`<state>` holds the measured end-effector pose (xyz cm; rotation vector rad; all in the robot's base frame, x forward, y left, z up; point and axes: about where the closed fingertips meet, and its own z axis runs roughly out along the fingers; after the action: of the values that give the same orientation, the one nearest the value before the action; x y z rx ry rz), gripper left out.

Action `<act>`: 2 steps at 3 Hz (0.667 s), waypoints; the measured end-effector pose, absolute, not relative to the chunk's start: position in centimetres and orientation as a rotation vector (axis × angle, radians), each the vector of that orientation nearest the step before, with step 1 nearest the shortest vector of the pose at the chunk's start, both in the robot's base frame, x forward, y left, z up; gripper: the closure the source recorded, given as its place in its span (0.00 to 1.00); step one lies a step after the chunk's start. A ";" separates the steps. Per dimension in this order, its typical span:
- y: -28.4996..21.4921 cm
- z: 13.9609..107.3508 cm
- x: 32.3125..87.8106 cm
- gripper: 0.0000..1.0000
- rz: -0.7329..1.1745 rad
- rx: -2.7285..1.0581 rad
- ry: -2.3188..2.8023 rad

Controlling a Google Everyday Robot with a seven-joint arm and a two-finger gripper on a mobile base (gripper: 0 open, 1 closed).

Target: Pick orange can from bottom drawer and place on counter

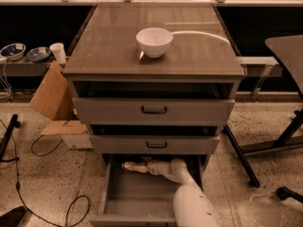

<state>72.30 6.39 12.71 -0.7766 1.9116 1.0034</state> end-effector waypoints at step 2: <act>4.3 13.3 71.4 1.00 0.961 -0.762 1.897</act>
Offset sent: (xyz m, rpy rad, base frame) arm -0.0351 -0.0422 0.0271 -0.0191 -0.0612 -0.0664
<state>71.38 4.27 13.30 -0.7623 1.8965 0.9606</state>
